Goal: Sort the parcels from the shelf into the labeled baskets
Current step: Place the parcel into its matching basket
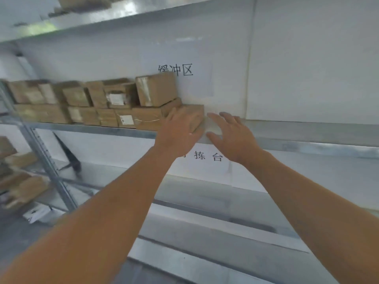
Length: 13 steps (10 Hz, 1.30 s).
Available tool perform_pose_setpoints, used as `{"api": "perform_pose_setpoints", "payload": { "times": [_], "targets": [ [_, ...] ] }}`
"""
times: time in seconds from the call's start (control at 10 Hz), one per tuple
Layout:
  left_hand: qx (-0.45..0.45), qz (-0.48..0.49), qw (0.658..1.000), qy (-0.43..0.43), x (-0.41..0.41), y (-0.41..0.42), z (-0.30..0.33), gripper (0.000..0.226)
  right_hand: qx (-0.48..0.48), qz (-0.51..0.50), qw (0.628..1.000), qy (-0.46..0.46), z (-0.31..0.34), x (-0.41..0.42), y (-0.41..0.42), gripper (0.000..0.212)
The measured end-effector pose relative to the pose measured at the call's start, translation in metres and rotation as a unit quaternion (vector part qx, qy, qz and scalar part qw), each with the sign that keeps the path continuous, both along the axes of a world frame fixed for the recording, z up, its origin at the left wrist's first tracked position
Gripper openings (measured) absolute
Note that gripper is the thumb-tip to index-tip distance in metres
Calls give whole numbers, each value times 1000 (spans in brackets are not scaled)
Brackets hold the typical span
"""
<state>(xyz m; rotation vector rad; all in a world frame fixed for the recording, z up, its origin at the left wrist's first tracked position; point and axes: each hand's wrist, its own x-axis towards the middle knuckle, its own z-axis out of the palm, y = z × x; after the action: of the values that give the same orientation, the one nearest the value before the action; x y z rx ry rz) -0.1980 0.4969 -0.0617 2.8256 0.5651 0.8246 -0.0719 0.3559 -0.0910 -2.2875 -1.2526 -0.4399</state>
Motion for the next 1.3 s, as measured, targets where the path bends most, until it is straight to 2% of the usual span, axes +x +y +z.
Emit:
{"api": "perform_pose_setpoints", "payload": {
  "times": [0.2, 0.3, 0.5, 0.6, 0.7, 0.8, 0.9, 1.0, 1.1, 1.2, 1.3],
  "targets": [
    [-28, 16, 997, 70, 42, 56, -3, 54, -58, 26, 995, 80, 12, 27, 62, 54],
    [-26, 52, 991, 117, 58, 63, -4, 51, -79, 38, 988, 125, 13, 45, 77, 57],
    [-51, 107, 986, 116, 89, 68, 13, 64, -90, 67, 980, 163, 21, 62, 100, 52],
    [-54, 147, 976, 151, 100, 68, 24, 78, -9, 68, 971, 230, 18, 67, 107, 46],
    [-96, 165, 968, 164, 98, 62, 27, 90, 73, 70, 955, 277, 9, 73, 107, 54],
    [-173, 173, 963, 115, 92, 49, 21, 98, 155, 67, 932, 321, -1, 76, 107, 46],
    [-255, 155, 954, -1, 84, 36, 14, 74, 249, 49, 892, 373, 0, 74, 105, 55],
    [-361, 76, 922, -120, 74, 14, 1, 47, 286, 57, 836, 465, 9, 68, 98, 86],
    [-489, 22, 853, -182, 65, -5, -11, 30, 274, 135, 772, 557, 19, 56, 88, 81],
    [-438, 8, 867, -238, 55, -15, -13, 29, 286, 131, 819, 480, 26, 44, 77, 71],
    [-345, -35, 885, -310, 41, -26, -2, 47, 293, 111, 894, 319, 25, 30, 62, 81]
  ]
}}
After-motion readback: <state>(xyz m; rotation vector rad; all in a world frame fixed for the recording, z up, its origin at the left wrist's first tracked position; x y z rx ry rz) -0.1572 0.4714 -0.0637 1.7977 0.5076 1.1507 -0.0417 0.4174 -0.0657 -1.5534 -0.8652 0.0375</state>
